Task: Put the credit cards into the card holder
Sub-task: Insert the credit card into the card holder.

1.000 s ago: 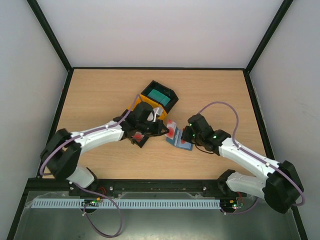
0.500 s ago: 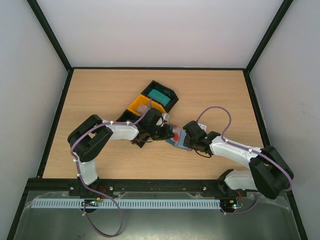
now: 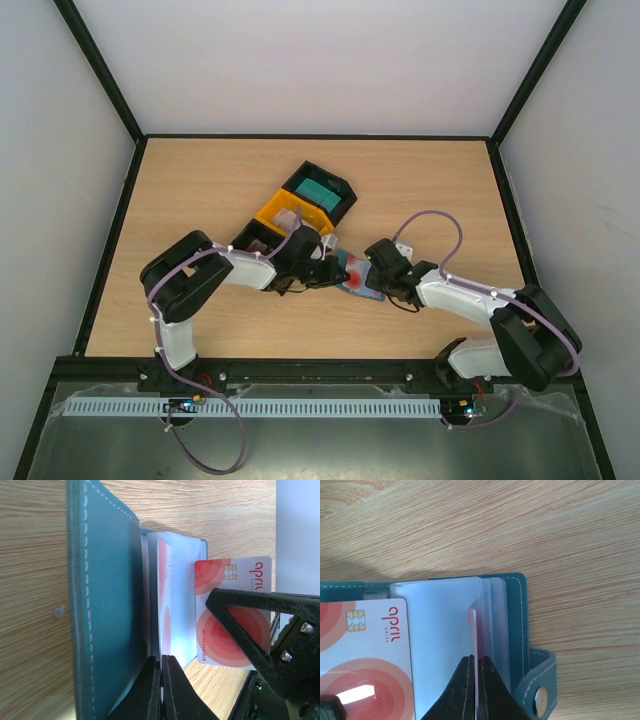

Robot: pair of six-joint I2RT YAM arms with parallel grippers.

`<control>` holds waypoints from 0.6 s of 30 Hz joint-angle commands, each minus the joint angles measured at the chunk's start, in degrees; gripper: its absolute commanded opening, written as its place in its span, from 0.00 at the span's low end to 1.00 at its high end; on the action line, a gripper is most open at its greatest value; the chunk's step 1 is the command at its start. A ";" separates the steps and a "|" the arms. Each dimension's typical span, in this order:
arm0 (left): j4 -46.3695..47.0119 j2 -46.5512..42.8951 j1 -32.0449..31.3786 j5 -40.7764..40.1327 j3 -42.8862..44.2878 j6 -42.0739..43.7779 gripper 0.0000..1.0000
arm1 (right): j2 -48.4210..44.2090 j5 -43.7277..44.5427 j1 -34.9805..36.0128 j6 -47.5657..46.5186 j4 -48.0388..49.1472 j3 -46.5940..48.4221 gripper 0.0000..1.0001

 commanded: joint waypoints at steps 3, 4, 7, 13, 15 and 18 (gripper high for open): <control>-0.15 -3.36 -1.35 -4.98 -2.25 0.29 0.03 | 2.45 3.65 -0.49 1.62 -8.60 0.03 0.02; -0.15 -3.27 -1.61 -5.14 -2.27 0.24 0.02 | 2.37 3.33 -0.49 1.46 -8.59 0.09 0.02; -0.84 -2.53 -2.07 -5.94 -1.74 -0.05 0.03 | 2.09 2.55 -0.49 0.96 -8.01 0.15 0.02; -4.41 -3.36 -2.33 -9.49 -0.51 0.67 0.02 | 2.88 2.20 -0.49 1.02 -7.77 -0.17 0.02; -5.75 -3.77 -2.36 -10.65 -0.43 0.82 0.02 | 3.00 2.16 -0.49 1.11 -7.61 -0.48 0.02; -6.69 -3.47 -2.40 -11.13 -0.29 0.70 0.02 | 3.11 2.01 -0.49 1.30 -7.37 -0.68 0.02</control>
